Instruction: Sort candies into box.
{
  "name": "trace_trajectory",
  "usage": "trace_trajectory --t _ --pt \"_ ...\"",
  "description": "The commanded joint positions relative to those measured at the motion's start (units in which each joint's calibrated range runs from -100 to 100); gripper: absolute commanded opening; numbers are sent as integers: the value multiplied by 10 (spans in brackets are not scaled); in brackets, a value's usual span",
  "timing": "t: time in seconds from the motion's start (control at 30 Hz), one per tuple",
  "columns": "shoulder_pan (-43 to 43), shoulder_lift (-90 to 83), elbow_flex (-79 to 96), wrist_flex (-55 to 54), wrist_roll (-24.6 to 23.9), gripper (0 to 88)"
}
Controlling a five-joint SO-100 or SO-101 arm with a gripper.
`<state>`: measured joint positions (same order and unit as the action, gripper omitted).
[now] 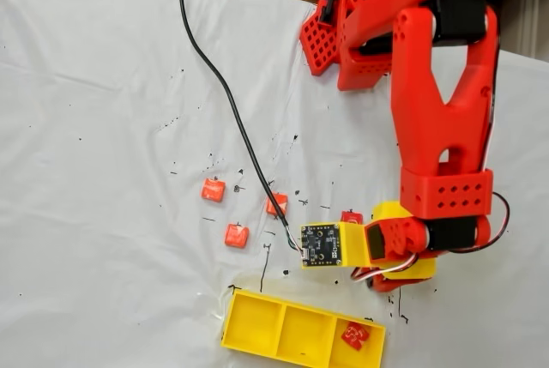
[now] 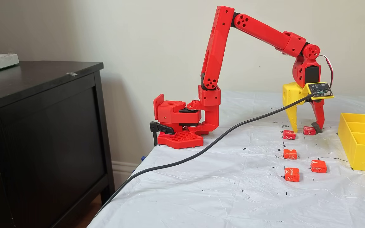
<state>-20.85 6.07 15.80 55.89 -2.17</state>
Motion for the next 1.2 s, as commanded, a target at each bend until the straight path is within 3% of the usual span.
trace_trajectory --t 0.0,0.07,0.13,0.47,0.73,1.17 --pt "-13 -3 -34 -15 3 153" --pt "-12 -1 -28 -31 2 72" --pt "-10 0 -23 -44 2 47" --pt "-8 -41 -16 -35 0 17" --pt "-6 -171 -15 -11 1 2" --pt "103 -211 -156 -5 22 2"
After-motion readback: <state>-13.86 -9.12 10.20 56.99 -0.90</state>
